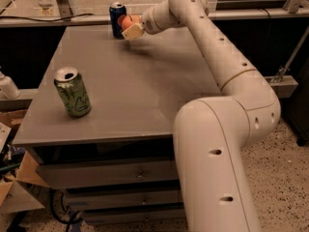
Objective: Move apple near pepsi can
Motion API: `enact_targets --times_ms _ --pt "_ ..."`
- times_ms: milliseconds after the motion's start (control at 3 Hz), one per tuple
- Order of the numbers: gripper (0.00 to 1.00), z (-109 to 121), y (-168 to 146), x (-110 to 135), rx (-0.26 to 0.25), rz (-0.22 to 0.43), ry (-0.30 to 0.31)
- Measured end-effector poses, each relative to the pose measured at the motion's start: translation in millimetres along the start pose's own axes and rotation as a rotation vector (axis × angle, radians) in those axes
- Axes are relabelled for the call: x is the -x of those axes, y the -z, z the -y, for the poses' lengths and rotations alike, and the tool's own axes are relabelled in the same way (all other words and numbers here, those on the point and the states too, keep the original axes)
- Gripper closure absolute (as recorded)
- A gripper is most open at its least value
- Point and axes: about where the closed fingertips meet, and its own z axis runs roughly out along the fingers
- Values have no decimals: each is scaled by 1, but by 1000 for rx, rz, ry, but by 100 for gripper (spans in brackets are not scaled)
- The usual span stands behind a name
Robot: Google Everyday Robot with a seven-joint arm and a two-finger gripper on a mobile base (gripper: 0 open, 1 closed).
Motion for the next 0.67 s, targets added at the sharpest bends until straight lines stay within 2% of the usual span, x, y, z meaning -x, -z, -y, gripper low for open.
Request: enact_targets --times_ms 667 --pt "100 13 -19 -14 -29 -45 -4"
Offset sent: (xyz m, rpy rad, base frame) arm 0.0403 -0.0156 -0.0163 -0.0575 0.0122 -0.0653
